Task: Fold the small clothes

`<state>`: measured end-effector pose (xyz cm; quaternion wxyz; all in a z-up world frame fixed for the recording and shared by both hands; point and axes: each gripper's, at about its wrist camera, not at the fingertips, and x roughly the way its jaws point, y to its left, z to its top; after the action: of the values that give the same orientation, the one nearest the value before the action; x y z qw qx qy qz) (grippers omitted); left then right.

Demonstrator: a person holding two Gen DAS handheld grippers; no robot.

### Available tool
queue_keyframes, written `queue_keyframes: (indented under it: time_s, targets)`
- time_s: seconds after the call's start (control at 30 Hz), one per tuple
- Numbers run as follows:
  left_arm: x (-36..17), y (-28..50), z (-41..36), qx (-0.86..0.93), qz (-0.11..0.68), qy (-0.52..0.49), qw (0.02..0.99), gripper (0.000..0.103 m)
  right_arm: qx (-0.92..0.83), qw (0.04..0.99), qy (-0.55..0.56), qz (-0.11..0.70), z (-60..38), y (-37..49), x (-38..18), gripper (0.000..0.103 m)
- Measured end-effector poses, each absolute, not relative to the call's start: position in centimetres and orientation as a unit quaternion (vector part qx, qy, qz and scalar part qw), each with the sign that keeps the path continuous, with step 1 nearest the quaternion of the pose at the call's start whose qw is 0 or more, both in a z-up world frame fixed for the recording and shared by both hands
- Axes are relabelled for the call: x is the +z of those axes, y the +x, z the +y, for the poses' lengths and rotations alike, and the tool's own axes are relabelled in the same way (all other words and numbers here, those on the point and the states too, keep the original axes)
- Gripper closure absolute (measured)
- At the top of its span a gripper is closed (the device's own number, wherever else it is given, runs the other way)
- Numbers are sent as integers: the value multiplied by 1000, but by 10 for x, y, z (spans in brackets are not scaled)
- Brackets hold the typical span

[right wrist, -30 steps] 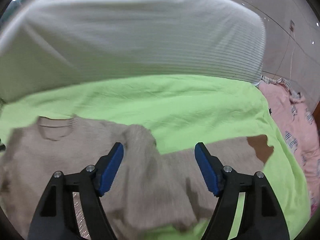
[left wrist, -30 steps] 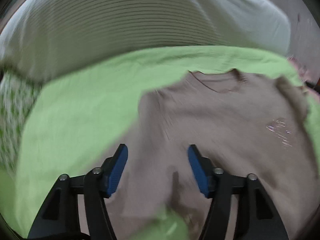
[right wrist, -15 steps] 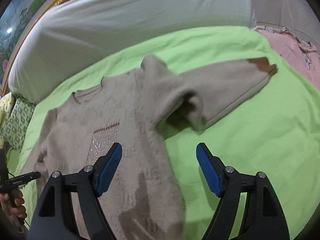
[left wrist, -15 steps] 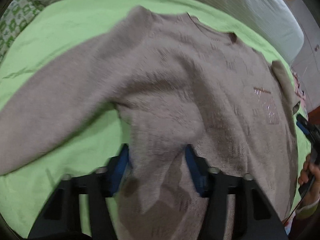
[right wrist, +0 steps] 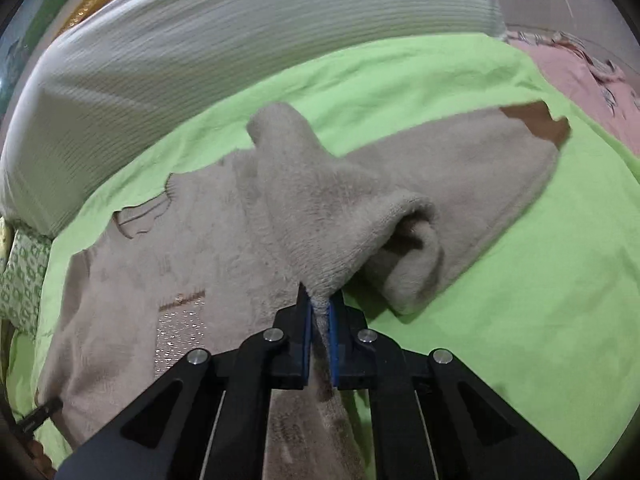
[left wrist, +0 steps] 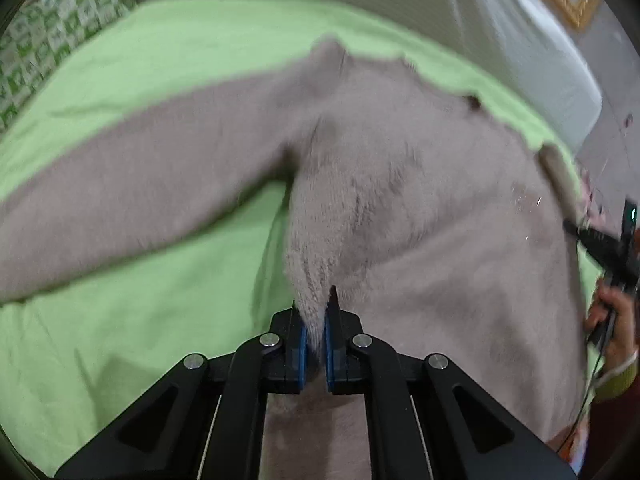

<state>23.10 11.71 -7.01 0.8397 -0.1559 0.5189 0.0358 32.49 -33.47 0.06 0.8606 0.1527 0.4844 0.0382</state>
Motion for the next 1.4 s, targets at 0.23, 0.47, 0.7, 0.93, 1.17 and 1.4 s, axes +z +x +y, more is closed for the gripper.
queue_keyframes:
  time_s: [0.23, 0.47, 0.7, 0.93, 1.17, 1.4]
  targets:
    - [-54, 221, 118, 36, 518, -129, 845, 88, 36, 854, 230, 465, -371, 305, 10, 40]
    - [-13, 216, 129, 36, 484, -142, 863, 81, -108, 862, 288, 403, -479, 324, 18, 26]
    - [0, 247, 87, -13, 475, -136, 869, 68, -149, 851, 292, 410, -534, 398, -1, 31]
    - [-18, 277, 61, -22, 487, -129, 864, 57, -71, 887, 274, 366, -495, 392, 37, 94]
    - [-18, 268, 79, 2, 487, -142, 862, 48, 234, 886, 227, 331, -282, 380, 116, 94]
    - [-23, 271, 102, 16, 489, -169, 856, 41, 366, 777, 199, 473, -135, 372, 71, 48]
